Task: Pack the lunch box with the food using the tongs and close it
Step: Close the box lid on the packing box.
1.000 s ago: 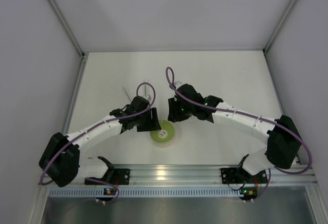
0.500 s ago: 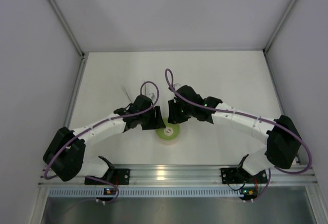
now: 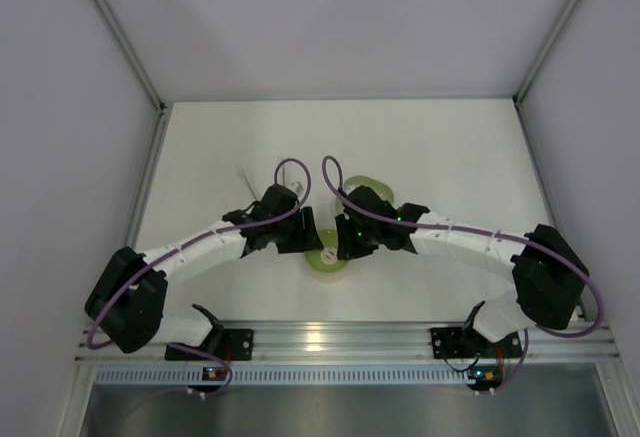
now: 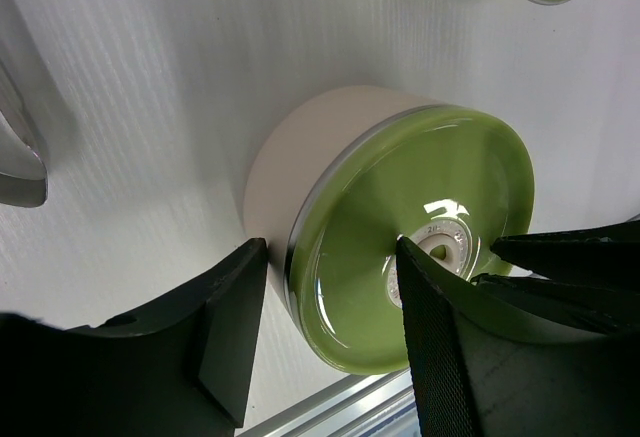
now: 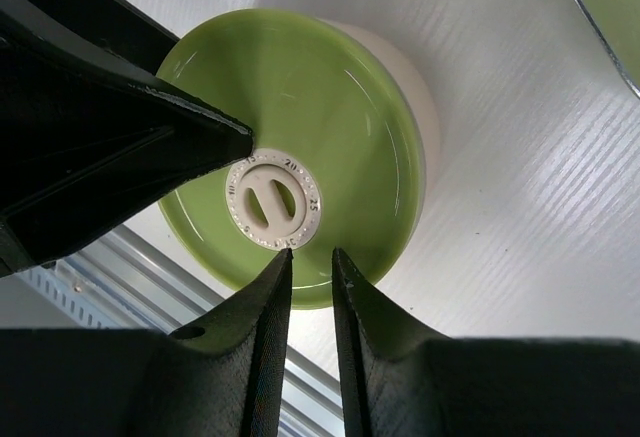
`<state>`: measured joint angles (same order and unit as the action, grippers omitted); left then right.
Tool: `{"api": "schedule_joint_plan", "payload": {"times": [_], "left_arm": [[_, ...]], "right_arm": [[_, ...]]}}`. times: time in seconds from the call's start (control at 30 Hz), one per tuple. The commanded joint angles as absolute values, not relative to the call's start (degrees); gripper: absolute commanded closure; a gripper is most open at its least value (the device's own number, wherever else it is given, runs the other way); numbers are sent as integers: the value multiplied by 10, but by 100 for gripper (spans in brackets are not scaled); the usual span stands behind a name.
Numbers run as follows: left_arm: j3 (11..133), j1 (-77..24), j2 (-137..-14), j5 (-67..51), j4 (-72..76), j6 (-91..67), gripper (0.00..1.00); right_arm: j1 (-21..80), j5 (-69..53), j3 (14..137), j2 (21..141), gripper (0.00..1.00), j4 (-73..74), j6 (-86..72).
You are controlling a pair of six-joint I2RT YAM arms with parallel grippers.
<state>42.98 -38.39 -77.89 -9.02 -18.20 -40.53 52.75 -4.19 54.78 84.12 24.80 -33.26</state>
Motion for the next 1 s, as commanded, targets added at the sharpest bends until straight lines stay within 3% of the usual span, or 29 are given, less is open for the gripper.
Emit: {"api": "schedule_joint_plan", "payload": {"times": [0.0,0.37,0.7,0.97], "left_arm": [[404,-387,-816,-33,-265,-381,43],[400,-387,-813,-30,-267,-381,43],[398,-387,-802,-28,-272,-383,43],[396,-388,-799,-30,-272,-382,44]], "right_arm": [[542,-28,541,861,78,234,-340],[542,-5,569,849,76,253,-329],[541,42,637,815,67,297,-313],[519,62,610,790,62,309,-324]]}}
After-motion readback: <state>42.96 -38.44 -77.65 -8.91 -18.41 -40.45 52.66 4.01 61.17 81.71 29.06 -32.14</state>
